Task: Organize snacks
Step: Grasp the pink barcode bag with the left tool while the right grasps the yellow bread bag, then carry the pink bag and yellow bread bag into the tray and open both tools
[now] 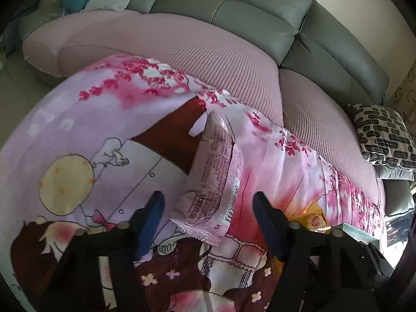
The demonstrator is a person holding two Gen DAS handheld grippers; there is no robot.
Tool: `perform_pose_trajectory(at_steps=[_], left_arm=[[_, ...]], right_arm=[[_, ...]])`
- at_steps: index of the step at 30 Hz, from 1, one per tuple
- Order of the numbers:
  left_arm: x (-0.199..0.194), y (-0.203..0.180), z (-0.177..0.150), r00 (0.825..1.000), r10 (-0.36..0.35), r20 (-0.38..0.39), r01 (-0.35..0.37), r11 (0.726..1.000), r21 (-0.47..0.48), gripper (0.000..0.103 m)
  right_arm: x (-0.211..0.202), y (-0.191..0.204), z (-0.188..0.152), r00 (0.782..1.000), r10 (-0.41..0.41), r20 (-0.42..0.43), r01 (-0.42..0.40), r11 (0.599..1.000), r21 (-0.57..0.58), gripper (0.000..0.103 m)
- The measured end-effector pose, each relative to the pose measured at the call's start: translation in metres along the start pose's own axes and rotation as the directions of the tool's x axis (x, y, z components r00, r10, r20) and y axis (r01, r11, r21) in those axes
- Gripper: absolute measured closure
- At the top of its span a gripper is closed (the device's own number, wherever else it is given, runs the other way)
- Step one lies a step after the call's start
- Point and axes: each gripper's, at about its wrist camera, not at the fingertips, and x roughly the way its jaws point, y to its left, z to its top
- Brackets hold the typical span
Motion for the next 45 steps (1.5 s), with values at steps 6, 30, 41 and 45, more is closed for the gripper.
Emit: perform_pose_trajectory(at_steps=[6, 30, 41, 45], left_arm=[[0.007, -0.002, -0.001, 1.000, 0.008, -0.016, -0.008, 1.000, 0.004, 0.046], [-0.029, -0.002, -0.008, 0.999, -0.002, -0.046, 0.002, 1.000, -0.012, 0.066], [-0.083, -0.016, -0.023, 0.999, -0.042, 0.012, 0.042, 0.998, 0.035, 0.066], [-0.104, -0.023, -0.028, 0.997, -0.056, 0.045, 0.052, 0.996, 0.066, 0.066]], right_arm=[[0.015, 0.005, 0.003, 0.999, -0.025, -0.036, 0.024, 0.999, -0.039, 0.004], [-0.026, 0.013, -0.017, 1.000, -0.030, -0.007, 0.029, 0.999, -0.037, 0.027], [-0.075, 0.007, -0.042, 0.999, -0.026, 0.024, 0.026, 0.999, 0.038, 0.028], [-0.097, 0.001, -0.053, 0.999, -0.019, 0.044, 0.016, 0.997, 0.082, 0.028]])
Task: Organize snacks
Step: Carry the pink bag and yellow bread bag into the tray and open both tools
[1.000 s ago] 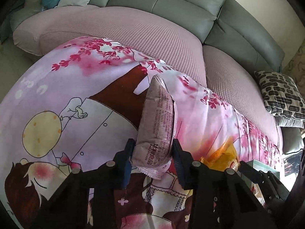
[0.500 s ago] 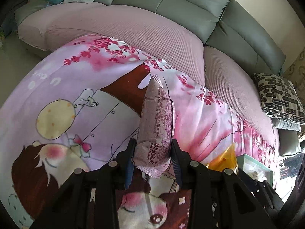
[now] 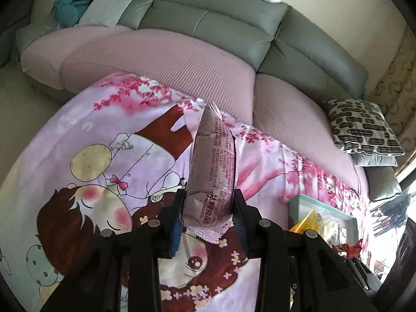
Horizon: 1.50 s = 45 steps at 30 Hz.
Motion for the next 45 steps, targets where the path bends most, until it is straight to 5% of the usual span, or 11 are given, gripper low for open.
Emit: perform_pose_trajectory(at_steps=[17, 33, 45], left_arm=[[-0.045, -0.069, -0.030, 0.992, -0.114, 0.057, 0.102, 0.978, 0.185, 0.066], [-0.018, -0.195, -0.092, 0.951, -0.273, -0.143, 0.308, 0.852, 0.423, 0.066], [0.025, -0.203, -0.105, 0.939, -0.294, -0.179, 0.343, 0.839, 0.421, 0.066]], right_arm=[[-0.070, -0.067, -0.040, 0.995, -0.060, 0.076, 0.044, 0.981, 0.189, 0.028], [-0.113, -0.214, -0.082, 0.961, -0.270, 0.054, 0.205, 0.832, 0.515, 0.027], [-0.092, -0.217, -0.084, 0.961, -0.278, 0.001, 0.243, 0.842, 0.482, 0.027]])
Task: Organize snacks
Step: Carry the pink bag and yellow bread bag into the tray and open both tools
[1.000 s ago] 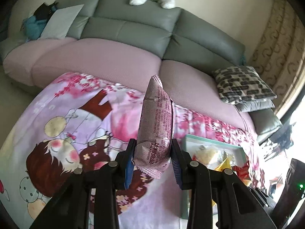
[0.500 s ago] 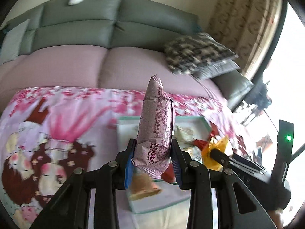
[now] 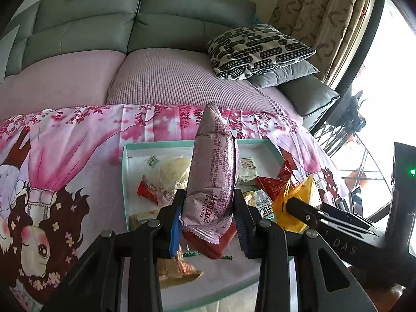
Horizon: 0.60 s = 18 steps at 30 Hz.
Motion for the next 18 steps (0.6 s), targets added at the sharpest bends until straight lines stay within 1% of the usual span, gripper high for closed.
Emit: perform_pose_trajectory(at_steps=[3, 5, 8, 11, 13, 14, 18], left_arm=[[0.004, -0.003, 0.001, 1.000, -0.019, 0.008, 0.019, 1.000, 0.014, 0.066], [0.009, -0.005, 0.001, 1.000, -0.019, 0.002, 0.019, 1.000, 0.025, 0.066], [0.021, -0.007, -0.002, 0.999, -0.010, -0.033, 0.011, 0.999, 0.035, 0.066], [0.028, -0.005, -0.003, 0.998, -0.003, -0.059, 0.004, 1.000, 0.019, 0.065], [0.026, -0.003, -0.003, 0.998, -0.001, -0.063, 0.001, 1.000, 0.005, 0.059], [0.025, -0.003, -0.003, 0.998, 0.004, -0.057, -0.004, 1.000, 0.004, 0.053], [0.016, -0.001, -0.002, 0.999, 0.018, -0.045, -0.018, 1.000, 0.000, 0.048]], right_arm=[[0.004, 0.002, -0.001, 1.000, -0.002, -0.008, 0.002, 1.000, -0.009, 0.027], [0.006, 0.003, -0.002, 1.000, -0.005, -0.013, 0.005, 1.000, -0.015, 0.027], [0.011, 0.005, -0.002, 1.000, -0.010, -0.022, 0.009, 1.000, -0.022, 0.027], [0.017, 0.007, -0.003, 0.999, -0.009, -0.044, 0.008, 0.999, -0.031, 0.026], [0.020, 0.009, -0.004, 0.999, -0.010, -0.053, 0.009, 0.999, -0.036, 0.026], [0.020, 0.009, -0.004, 0.998, -0.010, -0.056, 0.008, 0.999, -0.038, 0.026], [0.021, 0.010, -0.004, 0.998, -0.004, -0.060, 0.002, 0.999, -0.042, 0.025]])
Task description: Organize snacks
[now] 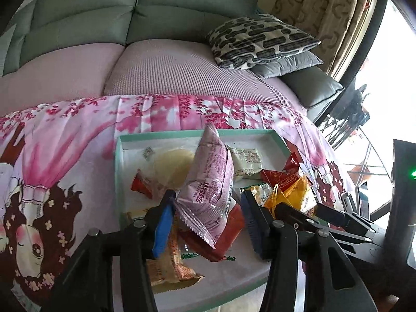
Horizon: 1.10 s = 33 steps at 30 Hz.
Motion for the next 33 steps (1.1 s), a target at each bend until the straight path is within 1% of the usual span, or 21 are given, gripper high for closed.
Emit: perform_pose_trajectory(at_steps=[2, 3, 7, 9, 12, 13, 14, 15, 17, 18, 19, 20, 23, 25, 26, 27, 28, 30, 31, 32, 33], left_arm=[[-0.005, 0.003, 0.000, 1.000, 0.014, -0.001, -0.014, 1.000, -0.018, 0.039], [-0.008, 0.007, 0.000, 0.999, 0.033, -0.008, -0.033, 0.999, -0.036, 0.033], [-0.021, 0.016, -0.001, 0.997, 0.075, 0.004, -0.075, 0.995, -0.071, 0.026], [-0.028, 0.020, 0.000, 0.994, 0.105, 0.019, -0.103, 0.991, -0.081, 0.014], [-0.037, 0.026, -0.001, 0.987, 0.155, 0.035, -0.151, 0.984, -0.095, 0.012], [-0.040, 0.029, -0.002, 0.984, 0.174, 0.038, -0.170, 0.980, -0.102, 0.012], [-0.041, 0.031, -0.003, 0.981, 0.189, 0.041, -0.183, 0.977, -0.107, 0.009], [-0.043, 0.035, -0.005, 0.976, 0.213, 0.046, -0.207, 0.972, -0.115, 0.001], [-0.046, 0.040, -0.010, 0.957, 0.286, 0.043, -0.280, 0.953, -0.117, 0.000], [-0.048, 0.043, -0.013, 0.939, 0.341, 0.044, -0.335, 0.936, -0.107, 0.000], [-0.049, 0.045, -0.016, 0.925, 0.377, 0.044, -0.372, 0.923, -0.098, 0.000], [-0.050, 0.046, -0.017, 0.917, 0.398, 0.041, -0.393, 0.915, -0.092, 0.000], [-0.056, 0.053, -0.024, 0.869, 0.495, 0.025, -0.492, 0.867, -0.075, 0.000], [-0.059, 0.056, -0.029, 0.831, 0.556, 0.011, -0.554, 0.829, -0.075, 0.000], [-0.061, 0.059, -0.033, 0.807, 0.590, 0.002, -0.588, 0.805, -0.076, 0.000], [-0.062, 0.060, -0.035, 0.787, 0.616, -0.006, -0.615, 0.785, -0.075, 0.000], [-0.064, 0.060, -0.039, 0.757, 0.653, -0.017, -0.653, 0.755, -0.064, 0.000], [-0.067, 0.059, -0.045, 0.714, 0.699, -0.020, -0.700, 0.713, -0.046, 0.000], [-0.069, 0.059, -0.049, 0.703, 0.711, -0.023, -0.711, 0.702, -0.042, 0.000], [-0.069, 0.059, -0.050, 0.705, 0.708, -0.028, -0.709, 0.704, -0.042, 0.000], [-0.071, 0.058, -0.053, 0.714, 0.699, -0.036, -0.700, 0.713, -0.045, 0.000]], right_arm=[[0.001, 0.001, 0.000, 1.000, 0.001, -0.003, -0.001, 1.000, -0.004, 0.025], [0.001, 0.002, 0.000, 1.000, 0.000, -0.006, 0.000, 1.000, -0.006, 0.025], [0.002, 0.005, -0.001, 1.000, -0.004, -0.008, 0.004, 1.000, -0.011, 0.022], [0.002, 0.006, -0.001, 1.000, -0.006, -0.008, 0.006, 1.000, -0.016, 0.019], [0.001, 0.006, -0.003, 1.000, -0.002, -0.005, 0.002, 1.000, -0.023, 0.017], [0.001, 0.007, -0.003, 1.000, 0.002, -0.006, -0.002, 1.000, -0.024, 0.013], [0.001, 0.007, -0.004, 1.000, 0.005, -0.005, -0.005, 1.000, -0.025, 0.003], [0.001, 0.007, -0.004, 1.000, 0.009, -0.002, -0.009, 1.000, -0.026, 0.000], [-0.001, 0.009, -0.006, 1.000, 0.021, 0.011, -0.021, 0.999, -0.036, 0.000], [-0.002, 0.010, -0.006, 1.000, 0.024, 0.014, -0.024, 0.999, -0.040, 0.000], [-0.004, 0.011, -0.006, 0.999, 0.026, 0.020, -0.025, 0.999, -0.044, 0.000], [-0.006, 0.012, -0.007, 0.999, 0.026, 0.024, -0.025, 0.999, -0.046, 0.000], [-0.013, 0.018, -0.010, 0.999, 0.028, 0.041, -0.026, 0.998, -0.059, 0.000], [-0.017, 0.022, -0.014, 0.998, 0.032, 0.048, -0.029, 0.997, -0.072, 0.000], [-0.019, 0.024, -0.016, 0.998, 0.035, 0.051, -0.031, 0.996, -0.078, 0.000], [-0.022, 0.025, -0.019, 0.998, 0.038, 0.056, -0.034, 0.996, -0.081, 0.000], [-0.024, 0.027, -0.022, 0.997, 0.038, 0.060, -0.034, 0.996, -0.082, 0.000], [-0.031, 0.030, -0.028, 0.997, 0.038, 0.068, -0.031, 0.995, -0.091, 0.000], [-0.033, 0.032, -0.032, 0.997, 0.038, 0.071, -0.031, 0.995, -0.100, 0.000], [-0.037, 0.034, -0.037, 0.996, 0.038, 0.075, -0.029, 0.993, -0.111, 0.000], [-0.039, 0.036, -0.041, 0.996, 0.039, 0.076, -0.030, 0.993, -0.117, 0.000]])
